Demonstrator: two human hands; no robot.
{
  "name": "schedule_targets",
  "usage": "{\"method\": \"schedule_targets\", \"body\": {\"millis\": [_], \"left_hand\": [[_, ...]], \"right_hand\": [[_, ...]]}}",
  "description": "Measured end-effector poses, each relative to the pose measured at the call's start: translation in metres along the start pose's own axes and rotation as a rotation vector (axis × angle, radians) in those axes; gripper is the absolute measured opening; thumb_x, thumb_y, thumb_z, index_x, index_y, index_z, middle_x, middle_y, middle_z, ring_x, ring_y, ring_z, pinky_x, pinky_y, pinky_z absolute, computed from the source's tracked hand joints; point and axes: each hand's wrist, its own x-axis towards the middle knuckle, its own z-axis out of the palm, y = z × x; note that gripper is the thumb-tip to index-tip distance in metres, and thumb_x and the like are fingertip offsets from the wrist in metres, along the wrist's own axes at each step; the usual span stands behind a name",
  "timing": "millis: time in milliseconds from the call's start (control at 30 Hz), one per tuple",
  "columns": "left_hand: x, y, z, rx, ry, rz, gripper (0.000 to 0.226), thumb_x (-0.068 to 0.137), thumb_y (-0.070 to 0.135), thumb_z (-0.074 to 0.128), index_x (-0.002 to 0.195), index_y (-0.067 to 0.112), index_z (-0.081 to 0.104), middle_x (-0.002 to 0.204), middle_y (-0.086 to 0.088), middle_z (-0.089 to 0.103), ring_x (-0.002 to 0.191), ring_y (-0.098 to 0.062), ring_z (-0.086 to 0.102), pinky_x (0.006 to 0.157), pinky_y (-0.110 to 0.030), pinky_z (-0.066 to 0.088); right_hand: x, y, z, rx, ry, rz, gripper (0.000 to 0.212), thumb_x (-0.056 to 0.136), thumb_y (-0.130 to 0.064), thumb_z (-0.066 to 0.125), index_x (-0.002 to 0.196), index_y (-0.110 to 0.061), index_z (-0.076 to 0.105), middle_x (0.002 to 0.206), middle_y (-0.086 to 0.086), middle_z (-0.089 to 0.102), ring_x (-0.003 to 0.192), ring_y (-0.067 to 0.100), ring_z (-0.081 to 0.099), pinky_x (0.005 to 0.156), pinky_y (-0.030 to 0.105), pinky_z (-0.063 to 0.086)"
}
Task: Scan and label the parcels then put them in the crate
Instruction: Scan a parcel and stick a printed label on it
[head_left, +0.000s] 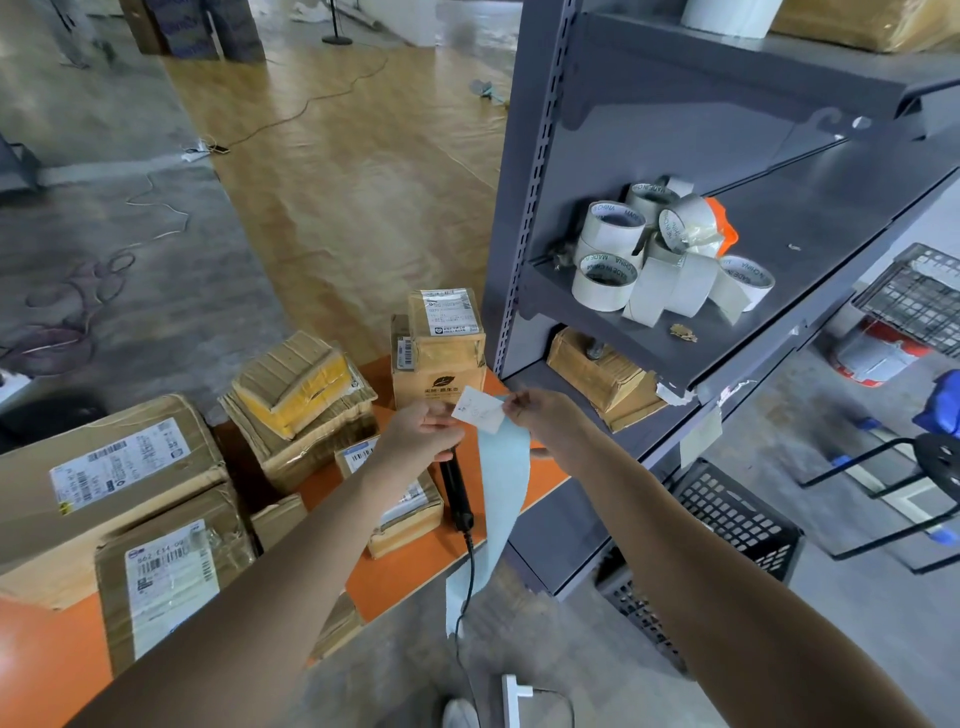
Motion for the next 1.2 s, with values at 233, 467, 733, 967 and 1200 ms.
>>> {"method": "schedule_targets", "body": {"millis": [233, 467, 733, 967, 1200], "left_hand": [[0.001, -0.001, 0.016, 0.076, 0.084, -0.058, 0.009, 0.093, 0.020, 0.059, 0.094, 0.013, 0.065, 0.097, -0.007, 0.067, 0.096, -0.017, 0.063, 0.077, -0.030, 0.057], [0.005, -0.003, 0.028, 0.048, 0.104, -0.067, 0.010, 0.090, 0.019, 0.060, 0.092, 0.013, 0.067, 0.096, -0.007, 0.070, 0.088, -0.014, 0.063, 0.069, -0.028, 0.053], [0.008, -0.005, 0.028, 0.008, 0.171, -0.138, 0.016, 0.087, 0.017, 0.059, 0.103, 0.014, 0.060, 0.095, -0.005, 0.064, 0.089, -0.016, 0.061, 0.070, -0.028, 0.051], [0.013, -0.005, 0.032, 0.111, 0.134, -0.108, 0.007, 0.089, 0.019, 0.061, 0.093, 0.016, 0.067, 0.092, -0.006, 0.069, 0.086, -0.015, 0.064, 0.067, -0.025, 0.051], [0.026, -0.015, 0.039, 0.173, 0.199, -0.179, 0.015, 0.089, 0.021, 0.058, 0.099, 0.013, 0.066, 0.096, -0.003, 0.067, 0.094, -0.018, 0.062, 0.074, -0.030, 0.051]], "right_hand": [[-0.002, 0.008, -0.013, -0.029, 0.010, 0.055, 0.009, 0.098, -0.027, 0.059, 0.103, -0.023, 0.064, 0.095, -0.003, 0.057, 0.081, 0.013, 0.052, 0.065, 0.029, 0.053], [-0.001, 0.017, -0.016, -0.074, -0.004, 0.062, 0.008, 0.098, -0.028, 0.059, 0.093, -0.027, 0.064, 0.097, -0.004, 0.061, 0.085, 0.013, 0.054, 0.060, 0.025, 0.051], [0.006, 0.019, -0.019, -0.103, -0.004, 0.076, 0.006, 0.098, -0.030, 0.059, 0.098, -0.030, 0.064, 0.106, -0.002, 0.057, 0.106, 0.023, 0.052, 0.076, 0.033, 0.056], [0.011, 0.015, -0.018, -0.138, -0.013, 0.083, 0.004, 0.097, -0.031, 0.059, 0.098, -0.031, 0.063, 0.114, 0.000, 0.057, 0.110, 0.024, 0.052, 0.073, 0.031, 0.055], [0.019, 0.024, -0.017, -0.215, -0.022, 0.017, 0.012, 0.099, -0.027, 0.056, 0.106, -0.034, 0.062, 0.117, 0.002, 0.056, 0.083, 0.018, 0.052, 0.077, 0.037, 0.058]]}}
